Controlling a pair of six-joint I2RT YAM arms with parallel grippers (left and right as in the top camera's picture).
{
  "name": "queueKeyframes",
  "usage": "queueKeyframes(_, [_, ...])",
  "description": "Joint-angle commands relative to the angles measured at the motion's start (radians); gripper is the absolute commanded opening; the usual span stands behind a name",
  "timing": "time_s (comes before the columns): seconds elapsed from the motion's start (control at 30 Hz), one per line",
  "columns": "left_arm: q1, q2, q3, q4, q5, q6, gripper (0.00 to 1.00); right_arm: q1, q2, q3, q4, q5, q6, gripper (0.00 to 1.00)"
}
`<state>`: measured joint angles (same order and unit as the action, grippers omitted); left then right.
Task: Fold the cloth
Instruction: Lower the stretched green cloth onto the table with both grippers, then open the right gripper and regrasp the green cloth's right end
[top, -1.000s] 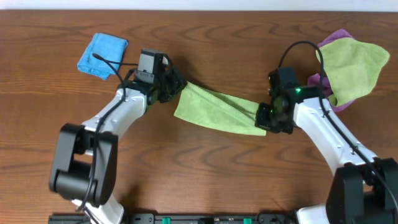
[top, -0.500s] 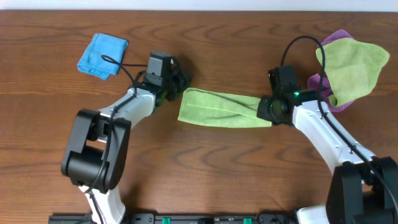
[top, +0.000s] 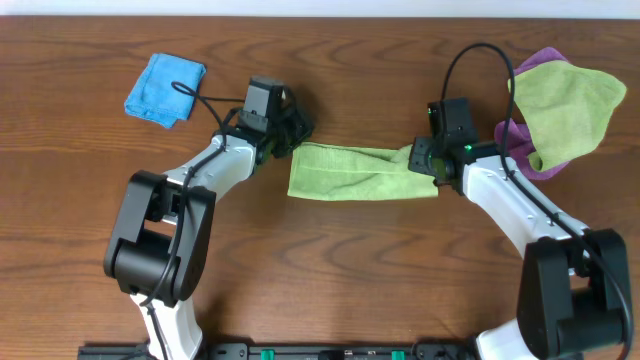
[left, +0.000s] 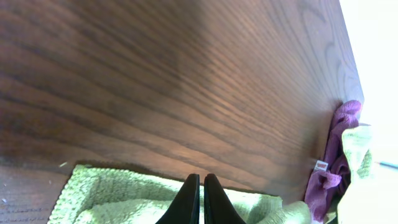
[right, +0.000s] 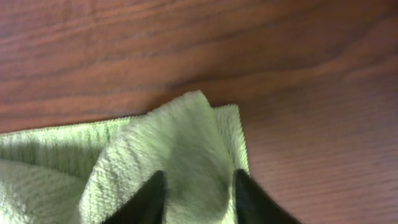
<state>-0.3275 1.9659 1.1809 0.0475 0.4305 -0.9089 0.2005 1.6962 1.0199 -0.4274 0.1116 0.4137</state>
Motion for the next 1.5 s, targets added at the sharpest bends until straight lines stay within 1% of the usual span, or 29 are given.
queueKeyframes(0.0, [0.008,0.003,0.042,-0.029,-0.004,0.062,0.06,-0.001,0.004,-0.002,0.018,0.075,-0.03,0.47])
queueKeyframes(0.1, [0.008,0.001,0.067,-0.055,-0.004,0.079,0.06,-0.002,0.004,-0.002,0.011,0.092,-0.03,0.5])
queueKeyframes(0.13, [0.008,0.001,0.078,-0.063,-0.004,0.079,0.06,-0.003,0.004,-0.002,-0.001,0.091,-0.03,0.54])
queueKeyframes(0.2, [0.008,0.001,0.09,-0.072,-0.004,0.084,0.06,-0.004,0.004,-0.001,-0.019,0.092,-0.03,0.57])
queueKeyframes(0.37, [0.008,0.0,0.138,-0.122,0.011,0.139,0.06,-0.008,-0.018,0.01,-0.109,0.086,-0.025,0.64])
queueKeyframes(0.43, [0.008,0.0,0.175,-0.18,0.021,0.184,0.11,-0.016,-0.049,0.013,-0.146,0.05,-0.023,0.68])
queueKeyframes(0.53, [0.003,0.0,0.247,-0.314,0.019,0.279,0.18,-0.048,-0.107,0.013,-0.188,-0.04,0.0,0.73])
queueKeyframes(0.6, [-0.007,0.001,0.282,-0.387,-0.008,0.328,0.2,-0.087,-0.142,0.013,-0.201,-0.124,0.0,0.8])
queueKeyframes(0.63, [-0.013,0.001,0.288,-0.406,-0.024,0.339,0.19,-0.108,-0.152,0.013,-0.201,-0.165,0.0,0.82])
queueKeyframes(0.73, [-0.036,0.007,0.288,-0.445,-0.071,0.367,0.11,-0.18,-0.15,0.01,-0.196,-0.298,-0.013,0.86])
queueKeyframes(0.77, [-0.047,0.011,0.288,-0.458,-0.087,0.38,0.06,-0.204,-0.145,0.007,-0.186,-0.353,-0.035,0.86])
queueKeyframes(0.83, [-0.063,0.024,0.287,-0.47,-0.111,0.4,0.06,-0.237,-0.132,0.0,-0.165,-0.441,-0.068,0.87])
queueKeyframes(1.03, [-0.104,0.086,0.287,-0.48,-0.13,0.421,0.06,-0.266,-0.062,-0.002,-0.164,-0.532,-0.139,0.88])
queueKeyframes(1.23, [-0.115,0.127,0.287,-0.516,-0.131,0.446,0.06,-0.267,-0.002,-0.002,-0.158,-0.534,-0.162,0.87])
queueKeyframes(1.47, [-0.121,0.166,0.287,-0.542,-0.164,0.461,0.06,-0.266,0.012,-0.002,-0.144,-0.53,-0.168,0.87])
